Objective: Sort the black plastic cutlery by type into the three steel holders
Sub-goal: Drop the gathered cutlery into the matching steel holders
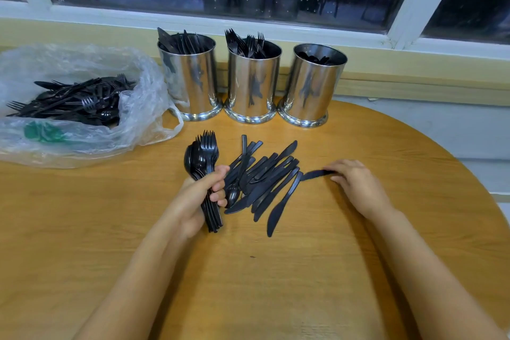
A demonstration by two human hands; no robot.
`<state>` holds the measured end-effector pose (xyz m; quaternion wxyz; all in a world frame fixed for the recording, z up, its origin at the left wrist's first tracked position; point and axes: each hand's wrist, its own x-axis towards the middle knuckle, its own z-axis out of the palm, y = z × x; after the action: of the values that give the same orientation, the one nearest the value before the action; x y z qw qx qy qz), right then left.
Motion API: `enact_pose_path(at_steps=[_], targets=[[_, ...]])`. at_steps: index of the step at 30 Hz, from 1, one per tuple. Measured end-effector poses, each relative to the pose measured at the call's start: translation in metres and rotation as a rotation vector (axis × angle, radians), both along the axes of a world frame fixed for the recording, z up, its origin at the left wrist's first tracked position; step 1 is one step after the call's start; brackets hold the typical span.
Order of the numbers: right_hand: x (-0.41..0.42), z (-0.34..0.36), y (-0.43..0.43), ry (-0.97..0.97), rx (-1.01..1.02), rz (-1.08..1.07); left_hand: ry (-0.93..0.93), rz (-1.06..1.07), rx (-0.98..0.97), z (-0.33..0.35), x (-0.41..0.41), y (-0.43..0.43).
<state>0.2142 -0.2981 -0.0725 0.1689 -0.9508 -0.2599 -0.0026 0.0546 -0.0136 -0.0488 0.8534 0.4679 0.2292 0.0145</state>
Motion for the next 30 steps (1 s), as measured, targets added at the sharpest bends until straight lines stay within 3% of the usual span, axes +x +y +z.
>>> enact_pose_path(at_steps=[4,12,18,30], targets=[[-0.010,-0.002,-0.007,-0.039,0.114,-0.012,-0.002,-0.002,0.002,-0.002,-0.001,-0.003],[-0.040,-0.010,0.043,0.128,0.176,0.379,0.000,0.004,-0.004,-0.001,-0.006,-0.008],[-0.042,-0.004,0.088,0.072,0.078,0.459,-0.003,0.021,0.007,0.002,-0.011,-0.005],[-0.058,-0.002,0.090,-0.083,-0.049,0.461,-0.012,0.044,-0.034,0.003,-0.020,-0.001]])
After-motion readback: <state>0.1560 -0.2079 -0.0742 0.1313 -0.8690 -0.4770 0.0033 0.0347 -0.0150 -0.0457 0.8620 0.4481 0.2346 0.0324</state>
